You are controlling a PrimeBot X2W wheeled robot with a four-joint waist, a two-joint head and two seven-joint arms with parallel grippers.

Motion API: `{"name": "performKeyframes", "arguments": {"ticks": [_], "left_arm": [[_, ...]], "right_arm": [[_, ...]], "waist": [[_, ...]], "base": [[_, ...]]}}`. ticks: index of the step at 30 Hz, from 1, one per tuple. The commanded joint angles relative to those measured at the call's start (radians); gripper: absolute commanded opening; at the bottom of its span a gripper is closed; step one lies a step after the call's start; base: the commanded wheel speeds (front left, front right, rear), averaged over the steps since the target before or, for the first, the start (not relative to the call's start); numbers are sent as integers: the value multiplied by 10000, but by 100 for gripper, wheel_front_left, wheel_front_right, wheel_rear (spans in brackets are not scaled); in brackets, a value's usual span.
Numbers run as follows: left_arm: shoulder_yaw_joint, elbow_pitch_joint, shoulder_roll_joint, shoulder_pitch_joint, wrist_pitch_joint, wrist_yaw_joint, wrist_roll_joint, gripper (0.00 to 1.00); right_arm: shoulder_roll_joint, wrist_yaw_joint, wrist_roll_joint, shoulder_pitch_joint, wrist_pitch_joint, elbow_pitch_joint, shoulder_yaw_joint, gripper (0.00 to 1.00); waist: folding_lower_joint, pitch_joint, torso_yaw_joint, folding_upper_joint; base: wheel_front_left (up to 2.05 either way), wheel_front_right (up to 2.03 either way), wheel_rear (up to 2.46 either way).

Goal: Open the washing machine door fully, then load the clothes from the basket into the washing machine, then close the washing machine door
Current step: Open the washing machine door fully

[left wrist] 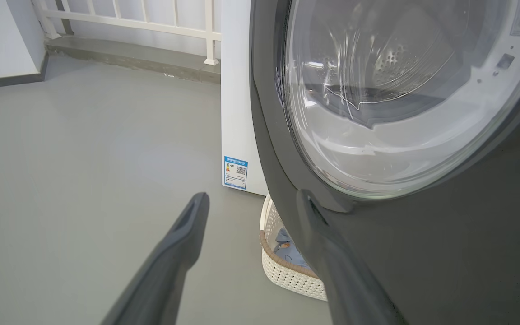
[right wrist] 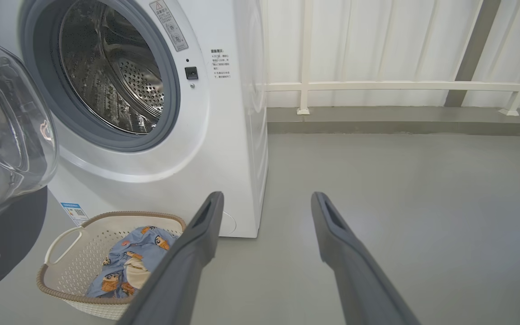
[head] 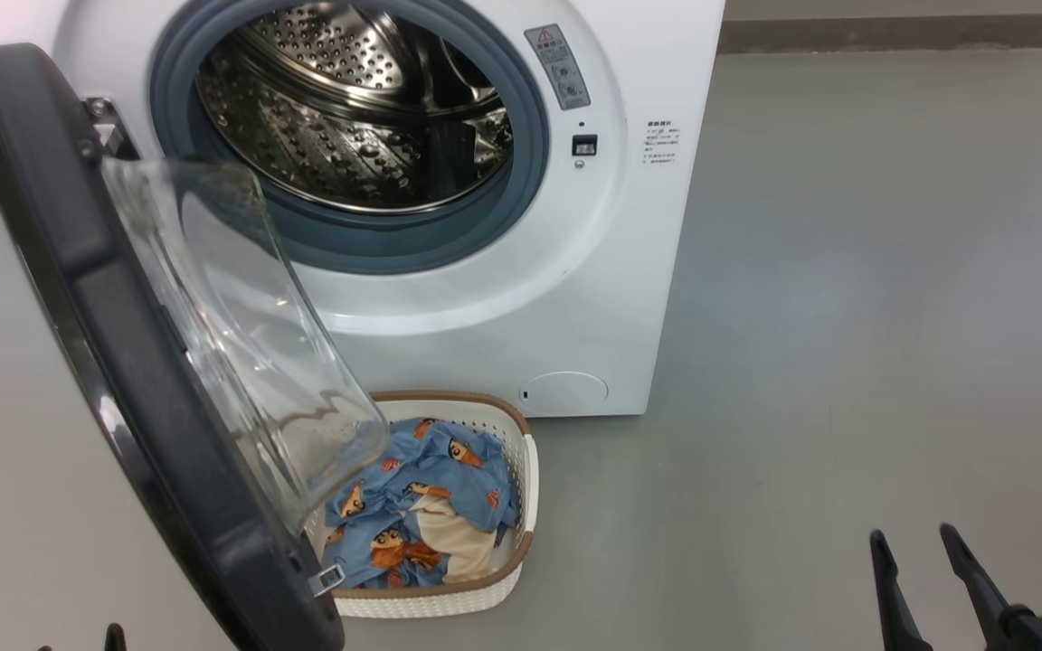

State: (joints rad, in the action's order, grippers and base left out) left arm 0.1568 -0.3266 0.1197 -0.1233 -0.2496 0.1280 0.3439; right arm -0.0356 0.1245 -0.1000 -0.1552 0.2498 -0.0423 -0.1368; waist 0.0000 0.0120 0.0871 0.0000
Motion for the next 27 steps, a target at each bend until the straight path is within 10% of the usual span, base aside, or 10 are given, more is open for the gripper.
{"name": "performKeyframes", "arguments": {"ticks": [1,27], "left_arm": [[338,257,89,50,-122,27,-99,100],[357,326,18,-20,-122,27,-183,100]], "right_arm": [[-148,62,92,-29,120,191,108,100],[-147,62,25,-183,120,56,-214,100]], "waist": [[0,-88,12,0],[0,-142,77,0]], "base": [[0,0,0],[0,0,0]]}}
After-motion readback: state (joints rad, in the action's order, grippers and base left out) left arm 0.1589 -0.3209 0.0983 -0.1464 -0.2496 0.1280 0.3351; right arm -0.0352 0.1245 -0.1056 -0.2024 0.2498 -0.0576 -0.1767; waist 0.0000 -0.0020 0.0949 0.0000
